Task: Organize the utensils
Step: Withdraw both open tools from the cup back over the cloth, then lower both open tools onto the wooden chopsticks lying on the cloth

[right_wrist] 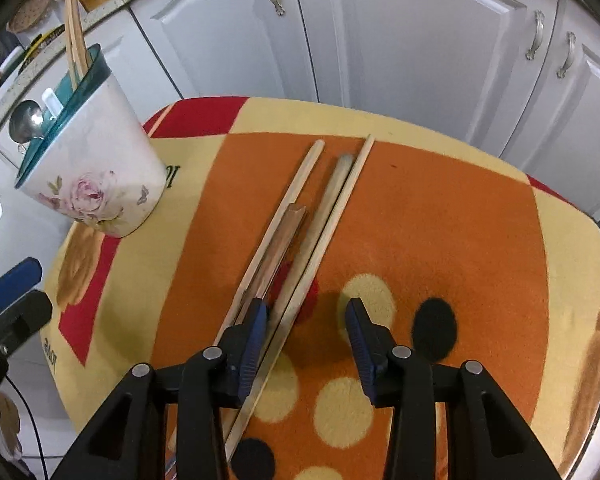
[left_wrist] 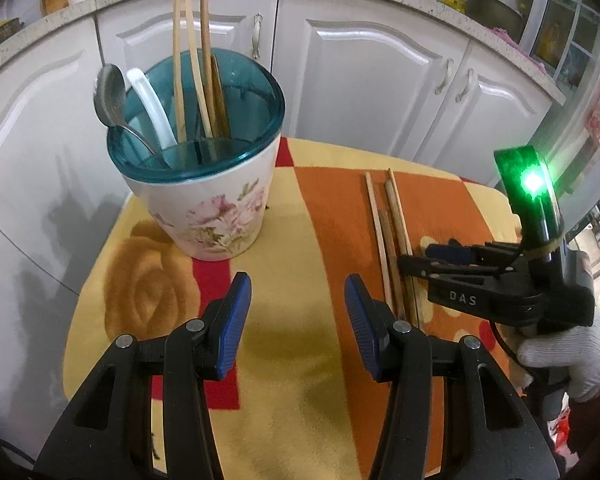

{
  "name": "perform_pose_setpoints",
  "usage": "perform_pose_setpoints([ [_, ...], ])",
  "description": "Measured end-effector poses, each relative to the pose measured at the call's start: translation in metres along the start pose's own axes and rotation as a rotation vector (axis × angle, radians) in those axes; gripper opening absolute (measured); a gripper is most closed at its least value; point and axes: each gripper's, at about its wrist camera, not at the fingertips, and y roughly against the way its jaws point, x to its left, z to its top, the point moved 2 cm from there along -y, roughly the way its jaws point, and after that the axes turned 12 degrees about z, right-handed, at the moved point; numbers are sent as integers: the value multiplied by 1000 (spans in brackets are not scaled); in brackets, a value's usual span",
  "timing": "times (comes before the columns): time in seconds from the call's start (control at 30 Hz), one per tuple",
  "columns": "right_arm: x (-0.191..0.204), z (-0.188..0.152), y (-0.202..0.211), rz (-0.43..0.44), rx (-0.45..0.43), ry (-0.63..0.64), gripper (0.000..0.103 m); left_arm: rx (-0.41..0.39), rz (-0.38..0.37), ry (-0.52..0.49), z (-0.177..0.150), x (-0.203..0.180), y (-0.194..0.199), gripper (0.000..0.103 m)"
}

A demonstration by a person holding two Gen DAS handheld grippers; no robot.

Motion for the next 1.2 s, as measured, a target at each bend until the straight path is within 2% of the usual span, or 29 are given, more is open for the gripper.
perform_pose_setpoints([
  [0.07, 2, 1, -2, -24, 1, 27, 39, 13, -8, -2, -1, -2, -4, 48],
  [0.2, -9, -5, 6, -8, -8, 2, 39, 29, -30, -16, -5, -8, -9, 48],
  [0.43, -42, -19, 32, -17, -17, -95, 39, 92, -154, -25, -8, -27, -30, 48],
  [0.53, -55, -23, 43, -17, -27, -138, 39, 116, -182, -38, -5, -40, -40, 48],
  [0.67, -61, -26, 51, 8, -39, -169, 39, 136, -184, -59, -2, -54, -55, 48],
  [0.8, -59, -25, 52, 18, -39, -163, 39, 157, -154, -85, -2, -61, -71, 47],
  [1.2, -52, -19, 46, 31, -28, -145, 39, 132, -118, -107, 1, -62, -78, 47],
])
